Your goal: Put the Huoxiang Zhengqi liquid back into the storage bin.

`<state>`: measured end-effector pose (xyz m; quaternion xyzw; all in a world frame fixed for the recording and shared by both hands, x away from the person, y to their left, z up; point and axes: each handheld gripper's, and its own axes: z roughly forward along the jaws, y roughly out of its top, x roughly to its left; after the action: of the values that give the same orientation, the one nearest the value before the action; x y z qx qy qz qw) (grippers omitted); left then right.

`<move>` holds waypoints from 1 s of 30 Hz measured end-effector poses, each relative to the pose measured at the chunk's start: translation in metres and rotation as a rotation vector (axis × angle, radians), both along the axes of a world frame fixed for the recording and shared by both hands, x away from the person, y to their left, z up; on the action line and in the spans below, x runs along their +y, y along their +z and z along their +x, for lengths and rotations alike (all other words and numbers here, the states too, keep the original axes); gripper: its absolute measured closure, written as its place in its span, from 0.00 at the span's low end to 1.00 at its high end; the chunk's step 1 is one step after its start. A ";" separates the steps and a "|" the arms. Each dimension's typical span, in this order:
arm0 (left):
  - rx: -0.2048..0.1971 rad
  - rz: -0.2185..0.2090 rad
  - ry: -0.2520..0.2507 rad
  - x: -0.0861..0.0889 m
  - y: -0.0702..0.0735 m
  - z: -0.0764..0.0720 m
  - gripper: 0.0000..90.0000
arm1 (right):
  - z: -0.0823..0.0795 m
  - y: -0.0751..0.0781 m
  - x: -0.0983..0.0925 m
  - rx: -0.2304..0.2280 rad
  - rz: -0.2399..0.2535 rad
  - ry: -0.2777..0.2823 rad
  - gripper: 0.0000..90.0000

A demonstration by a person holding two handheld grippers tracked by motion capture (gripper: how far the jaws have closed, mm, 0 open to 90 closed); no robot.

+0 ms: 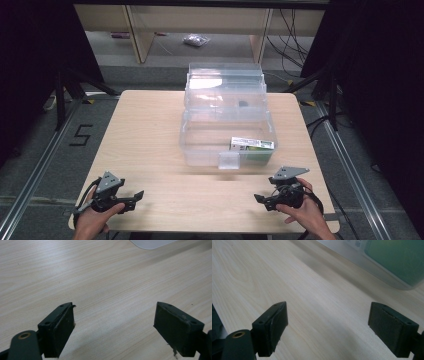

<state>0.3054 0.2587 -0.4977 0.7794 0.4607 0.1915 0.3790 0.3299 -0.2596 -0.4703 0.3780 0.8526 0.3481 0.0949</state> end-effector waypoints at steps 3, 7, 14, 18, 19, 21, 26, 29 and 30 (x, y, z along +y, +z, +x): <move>0.003 0.002 -0.001 0.000 0.000 0.000 0.18 | -0.002 -0.004 -0.004 -0.013 -0.015 -0.006 0.19; 0.000 -0.001 0.000 0.000 0.000 0.000 0.18 | -0.003 -0.008 -0.006 -0.010 -0.014 -0.011 0.19; -0.001 -0.002 -0.001 0.000 0.000 0.000 0.18 | -0.006 -0.011 -0.010 0.008 -0.051 -0.021 0.19; 0.000 -0.001 -0.001 0.000 0.000 0.000 0.18 | -0.006 -0.014 -0.011 0.011 -0.058 -0.015 0.19; 0.000 0.000 -0.001 0.000 0.000 0.000 0.18 | -0.006 -0.015 -0.011 -0.012 -0.050 -0.018 0.19; 0.000 0.000 -0.002 0.000 0.000 0.000 0.18 | -0.005 -0.015 -0.012 -0.017 -0.065 -0.002 0.19; 0.001 0.003 -0.003 0.000 0.000 0.000 0.18 | -0.006 -0.016 -0.012 -0.012 -0.049 -0.025 0.19; 0.003 0.005 -0.006 0.000 0.000 0.000 0.18 | -0.005 -0.015 -0.014 0.000 -0.057 -0.033 0.19; 0.003 0.005 -0.006 0.000 0.000 0.000 0.18 | -0.005 -0.015 -0.014 0.000 -0.057 -0.033 0.19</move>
<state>0.3054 0.2587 -0.4975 0.7821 0.4583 0.1903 0.3769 0.3245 -0.2733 -0.4855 0.3891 0.8559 0.3221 0.1112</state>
